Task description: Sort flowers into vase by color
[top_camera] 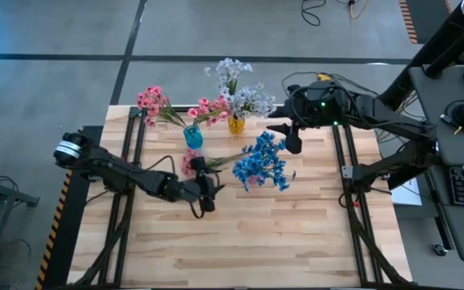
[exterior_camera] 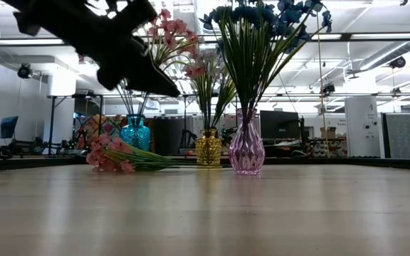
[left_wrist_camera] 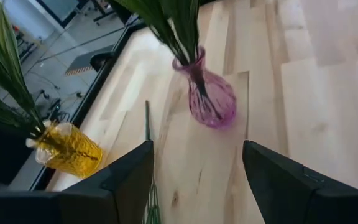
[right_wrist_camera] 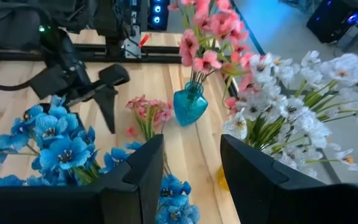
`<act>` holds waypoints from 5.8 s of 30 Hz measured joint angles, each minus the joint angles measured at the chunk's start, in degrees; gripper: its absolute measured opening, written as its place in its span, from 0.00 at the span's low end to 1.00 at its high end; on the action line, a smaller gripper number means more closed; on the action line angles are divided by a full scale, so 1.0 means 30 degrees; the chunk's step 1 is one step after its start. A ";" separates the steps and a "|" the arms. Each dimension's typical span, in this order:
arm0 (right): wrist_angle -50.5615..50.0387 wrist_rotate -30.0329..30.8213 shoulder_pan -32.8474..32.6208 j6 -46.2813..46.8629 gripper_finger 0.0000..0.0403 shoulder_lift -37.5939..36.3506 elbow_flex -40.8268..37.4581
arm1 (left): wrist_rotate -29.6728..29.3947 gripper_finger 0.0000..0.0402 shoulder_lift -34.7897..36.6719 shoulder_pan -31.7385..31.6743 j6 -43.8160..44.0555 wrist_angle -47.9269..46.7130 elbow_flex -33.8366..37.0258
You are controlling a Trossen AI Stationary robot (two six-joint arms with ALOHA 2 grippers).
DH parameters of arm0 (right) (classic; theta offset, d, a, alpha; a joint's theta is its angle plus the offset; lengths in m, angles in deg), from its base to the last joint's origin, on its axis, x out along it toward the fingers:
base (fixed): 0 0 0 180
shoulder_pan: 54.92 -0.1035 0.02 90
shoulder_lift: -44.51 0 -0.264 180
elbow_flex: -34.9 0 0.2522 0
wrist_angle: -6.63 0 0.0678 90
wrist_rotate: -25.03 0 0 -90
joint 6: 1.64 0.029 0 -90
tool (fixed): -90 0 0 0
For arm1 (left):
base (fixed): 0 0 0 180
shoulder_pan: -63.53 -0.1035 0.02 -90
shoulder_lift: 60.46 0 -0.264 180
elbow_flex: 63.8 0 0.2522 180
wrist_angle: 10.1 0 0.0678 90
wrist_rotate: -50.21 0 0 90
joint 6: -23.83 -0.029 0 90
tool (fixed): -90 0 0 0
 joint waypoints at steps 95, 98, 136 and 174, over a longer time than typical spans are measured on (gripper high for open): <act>0.0395 -0.0004 0.0007 0.0372 0.37 0.0000 -0.0960 | 0.3070 0.60 -0.5230 -0.6620 0.0225 0.3995 0.2572; 0.0395 -0.0004 0.0007 0.0381 0.37 0.0000 -0.0960 | 0.3175 0.54 -0.5230 -0.6620 0.0226 0.3997 0.2606; 0.0171 -0.0010 0.0007 0.1020 0.37 0.0000 -0.0960 | 0.3121 0.19 -0.3286 -0.5980 0.1601 0.0576 0.2645; 0.0155 -0.0014 -0.0016 0.1246 0.37 -0.0007 -0.0960 | 0.1719 0.53 0.0335 -0.4274 0.2523 -0.0235 0.2713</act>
